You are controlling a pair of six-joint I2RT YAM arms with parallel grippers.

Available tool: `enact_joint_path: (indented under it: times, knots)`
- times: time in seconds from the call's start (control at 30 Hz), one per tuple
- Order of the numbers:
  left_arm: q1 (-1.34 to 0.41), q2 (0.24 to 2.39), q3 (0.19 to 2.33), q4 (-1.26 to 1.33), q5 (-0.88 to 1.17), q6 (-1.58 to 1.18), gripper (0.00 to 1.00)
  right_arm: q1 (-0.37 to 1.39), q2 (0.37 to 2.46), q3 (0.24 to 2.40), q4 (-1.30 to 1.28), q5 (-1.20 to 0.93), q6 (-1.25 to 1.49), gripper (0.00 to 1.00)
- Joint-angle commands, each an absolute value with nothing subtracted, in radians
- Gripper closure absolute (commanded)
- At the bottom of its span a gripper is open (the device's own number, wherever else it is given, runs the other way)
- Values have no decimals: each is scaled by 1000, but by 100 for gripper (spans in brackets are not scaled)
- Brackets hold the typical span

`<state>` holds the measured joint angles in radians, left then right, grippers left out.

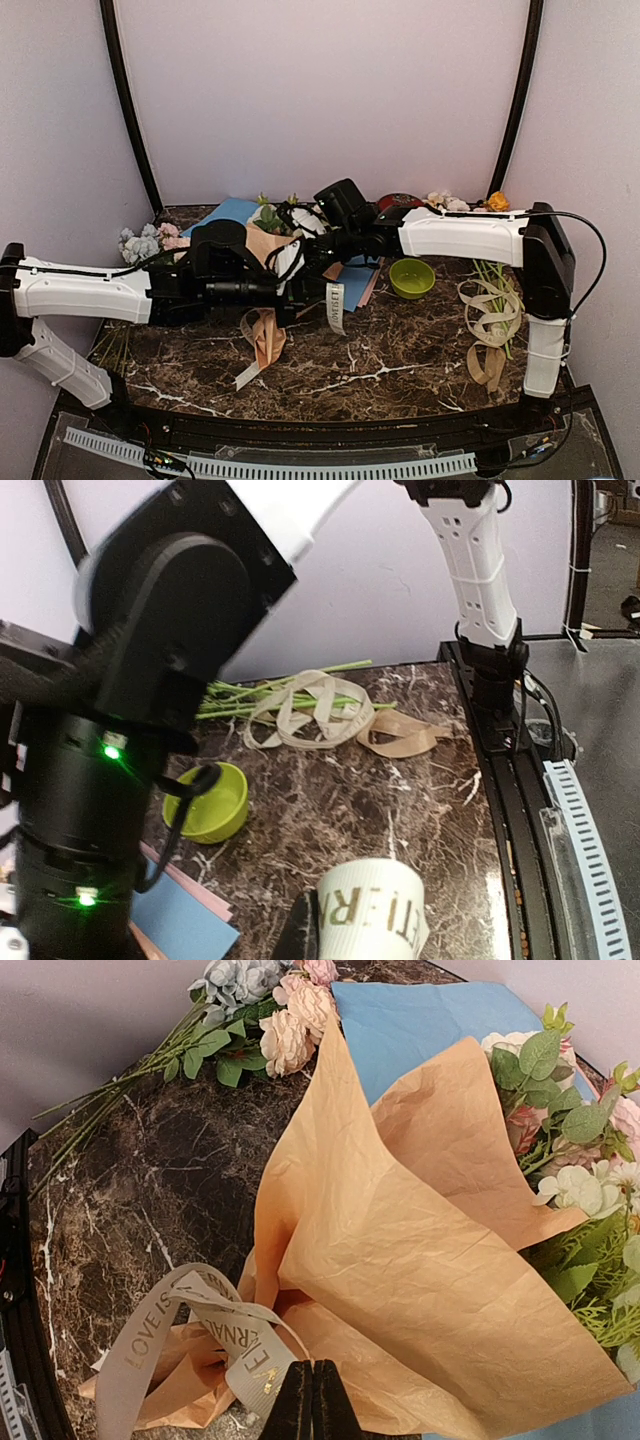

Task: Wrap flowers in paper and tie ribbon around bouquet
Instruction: Cross the half-tied ribbon over the folded bouquet.

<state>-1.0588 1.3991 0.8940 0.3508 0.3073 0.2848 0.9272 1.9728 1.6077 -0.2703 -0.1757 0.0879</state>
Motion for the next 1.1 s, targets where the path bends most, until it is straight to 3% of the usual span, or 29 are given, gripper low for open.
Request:
enact_joint_path:
  times: [0.0, 0.43, 0.67, 0.7, 0.83, 0.97, 1.07]
  knots:
    - [-1063, 1311, 952, 385, 218, 354, 100, 923, 1932, 1620, -244, -183, 86, 100]
    - [-1075, 1515, 951, 428, 483, 306, 100, 923, 1914, 1635, -260, -187, 69, 100]
    - [-1078, 1623, 993, 319, 382, 344, 100, 923, 1885, 1616, -263, -194, 54, 100]
    - [-1079, 1633, 1018, 276, 368, 346, 93, 923, 1883, 1617, -262, -198, 56, 100]
    - [-1084, 1601, 1051, 170, 341, 394, 53, 923, 1882, 1617, -258, -206, 60, 100]
    - [-1086, 1514, 1025, 105, 303, 473, 30, 923, 1882, 1616, -255, -215, 63, 100]
    - [-1086, 1454, 1017, 40, 268, 520, 21, 925, 1885, 1615, -252, -211, 63, 100]
